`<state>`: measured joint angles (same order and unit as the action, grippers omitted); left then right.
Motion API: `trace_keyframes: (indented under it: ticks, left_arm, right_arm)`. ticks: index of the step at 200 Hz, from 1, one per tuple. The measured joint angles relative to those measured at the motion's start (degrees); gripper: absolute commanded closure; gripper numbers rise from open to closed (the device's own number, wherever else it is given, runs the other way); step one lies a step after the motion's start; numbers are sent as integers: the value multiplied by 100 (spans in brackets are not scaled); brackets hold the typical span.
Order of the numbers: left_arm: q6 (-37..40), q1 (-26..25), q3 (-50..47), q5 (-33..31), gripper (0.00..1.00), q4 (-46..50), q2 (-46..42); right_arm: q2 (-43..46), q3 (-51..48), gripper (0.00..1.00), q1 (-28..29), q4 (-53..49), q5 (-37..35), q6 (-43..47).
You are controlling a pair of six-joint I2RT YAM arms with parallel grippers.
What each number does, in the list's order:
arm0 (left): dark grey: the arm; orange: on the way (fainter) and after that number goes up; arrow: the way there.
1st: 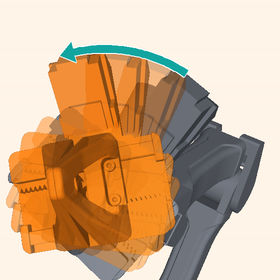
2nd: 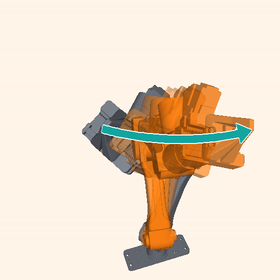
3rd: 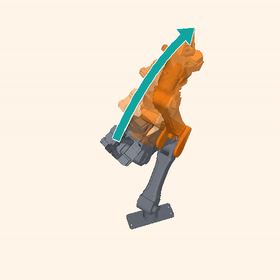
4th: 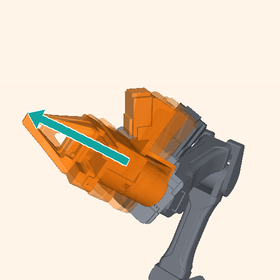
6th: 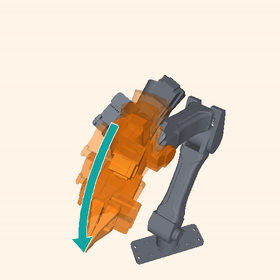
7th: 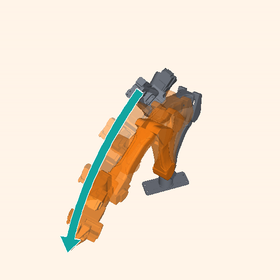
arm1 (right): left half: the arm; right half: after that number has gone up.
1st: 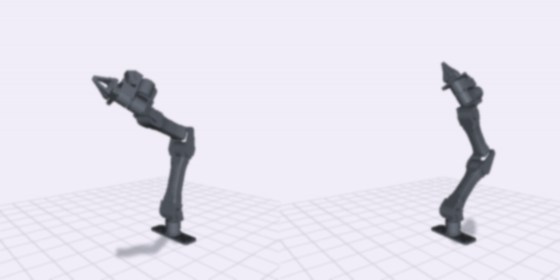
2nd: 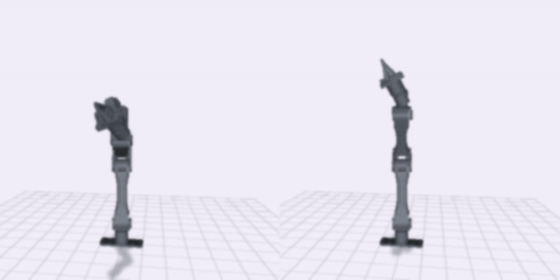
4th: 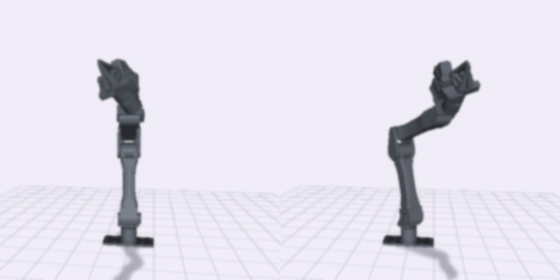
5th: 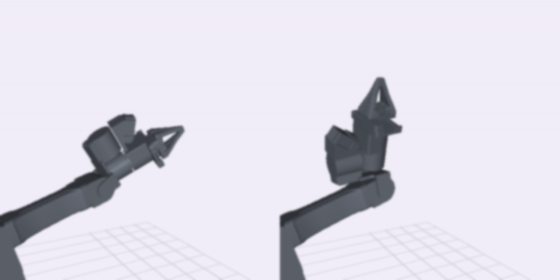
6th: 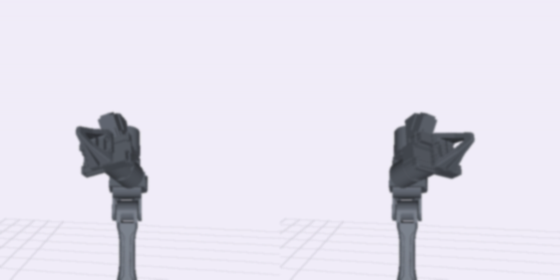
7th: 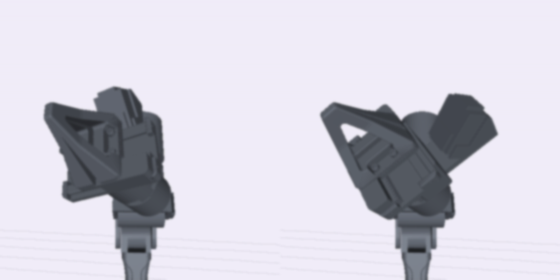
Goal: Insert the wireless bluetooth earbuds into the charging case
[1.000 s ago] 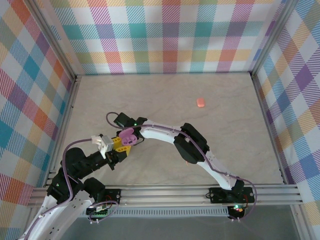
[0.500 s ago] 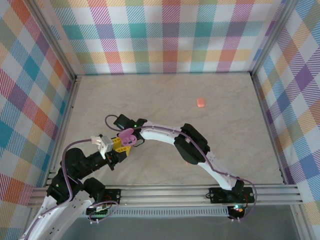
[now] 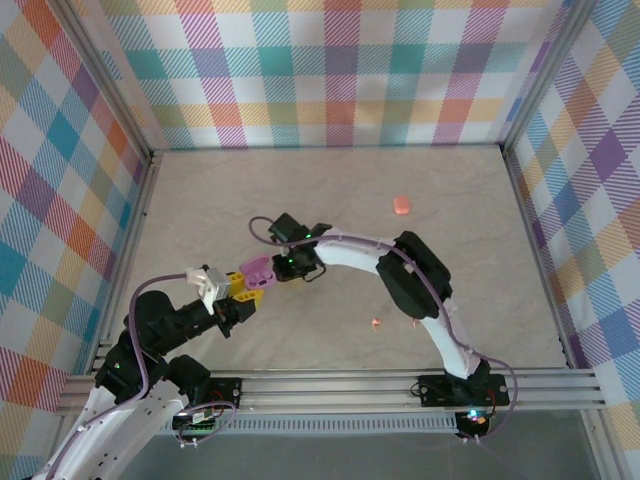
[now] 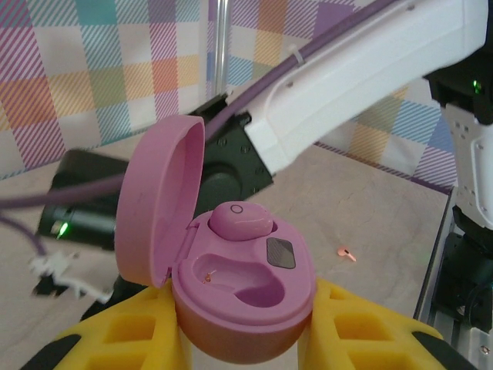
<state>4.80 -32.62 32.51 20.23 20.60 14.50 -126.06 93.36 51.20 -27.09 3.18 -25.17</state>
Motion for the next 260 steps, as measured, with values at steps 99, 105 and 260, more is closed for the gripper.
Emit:
trace_keyframes:
  ticks: [99,105,260]
  left_arm:
    - [-66,0,-160,-48,83,-772,525]
    - [-66,0,-162,-55,83,-785,577]
    - [-66,2,-168,-59,84,-1270,1123]
  right_arm:
    - [990,-933,74,-1530,-852,555,1375]
    - [990,-933,73,-1541,-909,588,1445]
    - [1497,-1043,53,-1899,-1475,697,1526]
